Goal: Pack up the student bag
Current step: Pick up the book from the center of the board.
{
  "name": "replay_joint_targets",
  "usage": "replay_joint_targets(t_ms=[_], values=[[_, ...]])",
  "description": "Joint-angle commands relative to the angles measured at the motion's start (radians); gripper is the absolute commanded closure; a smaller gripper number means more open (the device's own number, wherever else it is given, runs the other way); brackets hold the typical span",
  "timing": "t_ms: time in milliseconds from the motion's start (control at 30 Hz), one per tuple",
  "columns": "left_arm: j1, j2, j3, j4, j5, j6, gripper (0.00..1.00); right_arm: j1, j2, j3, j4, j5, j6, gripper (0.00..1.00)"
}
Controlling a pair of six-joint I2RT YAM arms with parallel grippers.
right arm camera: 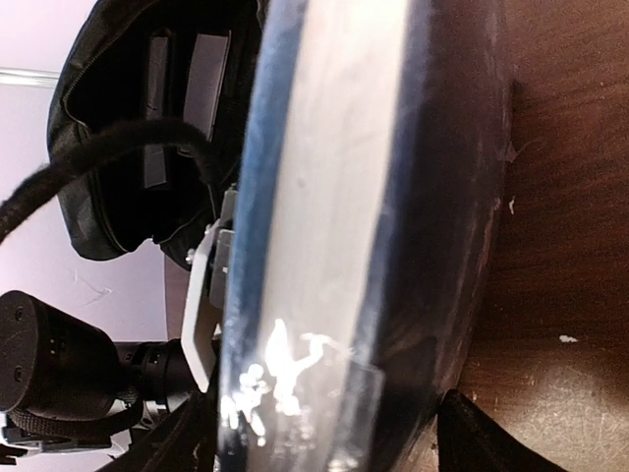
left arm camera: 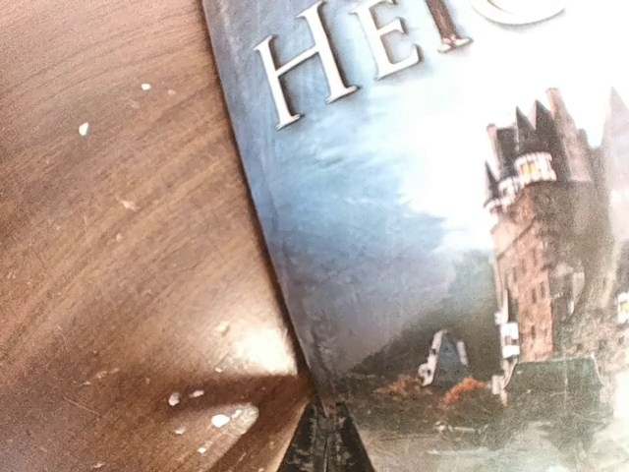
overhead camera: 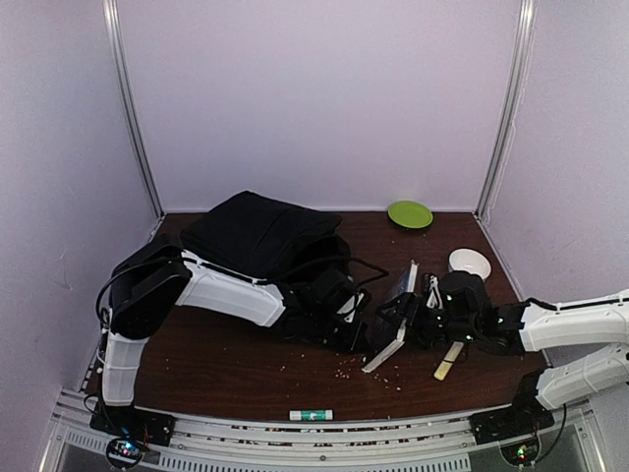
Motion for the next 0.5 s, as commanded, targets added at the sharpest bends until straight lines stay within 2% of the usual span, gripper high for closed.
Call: replay_joint_targets(t_ms=[0, 167, 267, 433, 467], values=[[-0.018, -0.034, 0.024, 0.032, 0.029, 0.005, 1.00, 0.002, -0.022, -0.026, 0.007, -0.004, 0.012, 0.33], [-0.018, -0.047, 0.014, 0.028, 0.016, 0.006, 1.00, 0.008, -0.084, -0.036, -0.050, 0.025, -0.008, 0.65], [-0.021, -0.071, 0.008, 0.025, -0.003, 0.010, 1.00, 0.012, -0.123, -0.032, -0.105, 0.044, -0.034, 0.79], [-0.029, -0.144, 0.014, -0.018, -0.036, 0.026, 1.00, 0.016, -0.211, 0.006, -0.235, 0.101, -0.109, 1.00], [-0.031, -0.166, 0.018, -0.031, -0.044, 0.032, 0.97, 0.016, -0.231, 0.017, -0.273, 0.110, -0.126, 1.00]])
